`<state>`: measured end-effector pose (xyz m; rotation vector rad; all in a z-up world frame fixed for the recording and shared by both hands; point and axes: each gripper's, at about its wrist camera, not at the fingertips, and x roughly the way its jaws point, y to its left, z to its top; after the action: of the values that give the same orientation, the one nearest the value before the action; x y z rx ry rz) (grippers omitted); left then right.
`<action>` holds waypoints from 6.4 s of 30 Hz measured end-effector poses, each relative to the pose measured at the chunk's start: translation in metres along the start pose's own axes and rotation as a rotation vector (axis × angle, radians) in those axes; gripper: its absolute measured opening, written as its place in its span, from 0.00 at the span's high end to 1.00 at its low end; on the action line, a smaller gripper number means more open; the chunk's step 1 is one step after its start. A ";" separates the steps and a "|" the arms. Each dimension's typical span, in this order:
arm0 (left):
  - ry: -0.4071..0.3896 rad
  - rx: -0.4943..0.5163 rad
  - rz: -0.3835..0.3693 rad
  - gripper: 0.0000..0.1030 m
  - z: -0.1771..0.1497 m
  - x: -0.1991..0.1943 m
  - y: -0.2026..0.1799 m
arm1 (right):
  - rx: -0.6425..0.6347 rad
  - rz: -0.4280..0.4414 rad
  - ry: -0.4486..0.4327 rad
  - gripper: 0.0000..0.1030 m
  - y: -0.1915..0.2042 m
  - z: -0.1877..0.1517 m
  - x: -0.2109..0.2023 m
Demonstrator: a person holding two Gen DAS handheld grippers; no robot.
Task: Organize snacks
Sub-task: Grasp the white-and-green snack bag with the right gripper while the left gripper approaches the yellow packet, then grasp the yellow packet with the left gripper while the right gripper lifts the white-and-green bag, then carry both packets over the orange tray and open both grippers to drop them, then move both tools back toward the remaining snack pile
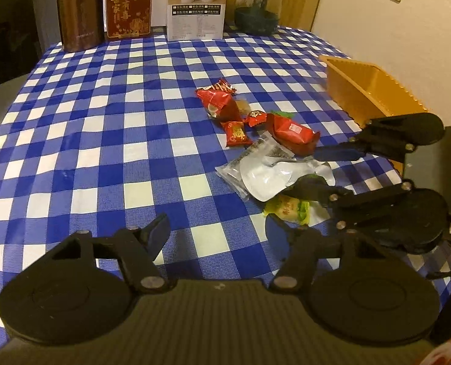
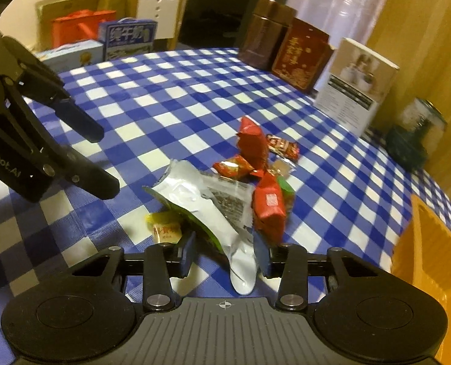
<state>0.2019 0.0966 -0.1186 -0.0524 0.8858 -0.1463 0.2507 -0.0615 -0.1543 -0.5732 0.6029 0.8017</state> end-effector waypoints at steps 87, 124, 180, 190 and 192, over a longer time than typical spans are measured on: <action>-0.225 0.196 -0.224 0.75 0.094 0.004 -0.211 | 0.734 -0.384 -0.095 0.64 -0.166 -0.070 -0.199; -0.177 0.171 -0.176 0.62 0.087 0.030 -0.209 | 0.890 -0.336 -0.062 0.64 -0.192 -0.099 -0.174; -0.249 0.044 0.021 0.40 0.017 -0.118 -0.076 | 0.889 -0.197 -0.216 0.36 -0.059 -0.015 -0.246; -0.211 0.089 0.049 0.40 0.009 -0.100 -0.047 | 0.828 -0.118 -0.211 0.36 -0.037 -0.005 -0.205; -0.195 0.097 0.045 0.40 0.009 -0.088 -0.043 | 0.805 -0.102 -0.209 0.36 -0.037 -0.006 -0.193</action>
<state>0.1492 0.0672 -0.0405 0.0429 0.6835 -0.1389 0.1716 -0.1791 -0.0178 0.2146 0.6371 0.4534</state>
